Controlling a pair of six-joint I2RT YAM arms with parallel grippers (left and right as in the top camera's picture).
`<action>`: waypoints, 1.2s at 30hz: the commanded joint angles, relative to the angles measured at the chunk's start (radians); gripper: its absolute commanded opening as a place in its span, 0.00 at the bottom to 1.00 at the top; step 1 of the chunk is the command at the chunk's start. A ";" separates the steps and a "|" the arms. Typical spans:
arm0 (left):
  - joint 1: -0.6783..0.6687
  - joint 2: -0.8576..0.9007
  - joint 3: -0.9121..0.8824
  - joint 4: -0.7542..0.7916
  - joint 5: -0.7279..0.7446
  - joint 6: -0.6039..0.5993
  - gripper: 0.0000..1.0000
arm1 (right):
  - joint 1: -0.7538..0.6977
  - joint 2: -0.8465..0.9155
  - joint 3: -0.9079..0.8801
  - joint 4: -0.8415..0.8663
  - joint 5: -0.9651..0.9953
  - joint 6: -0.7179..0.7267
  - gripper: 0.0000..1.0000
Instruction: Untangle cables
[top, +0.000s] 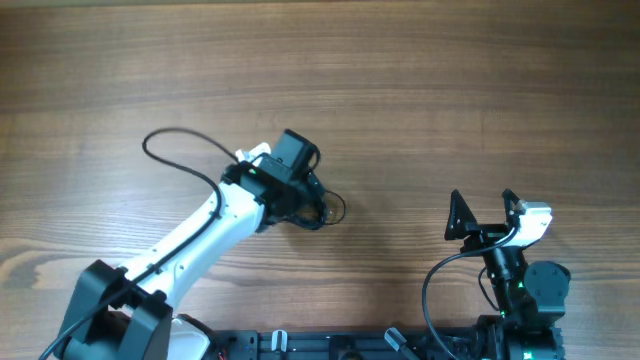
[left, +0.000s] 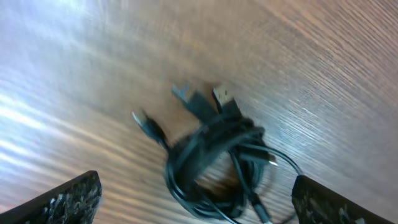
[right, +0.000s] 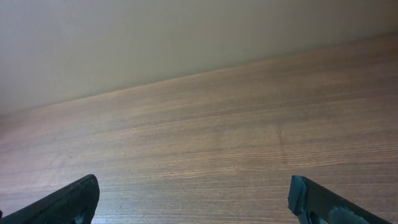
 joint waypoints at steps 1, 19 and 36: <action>0.078 0.007 0.023 0.003 -0.033 0.320 1.00 | 0.006 0.002 0.000 0.005 -0.017 -0.017 1.00; 0.151 0.008 0.021 0.018 -0.019 0.212 1.00 | 0.006 0.002 0.000 0.005 -0.017 -0.017 1.00; 0.151 0.008 0.021 -0.126 0.120 -0.117 1.00 | 0.006 0.002 0.000 0.008 0.008 -0.019 1.00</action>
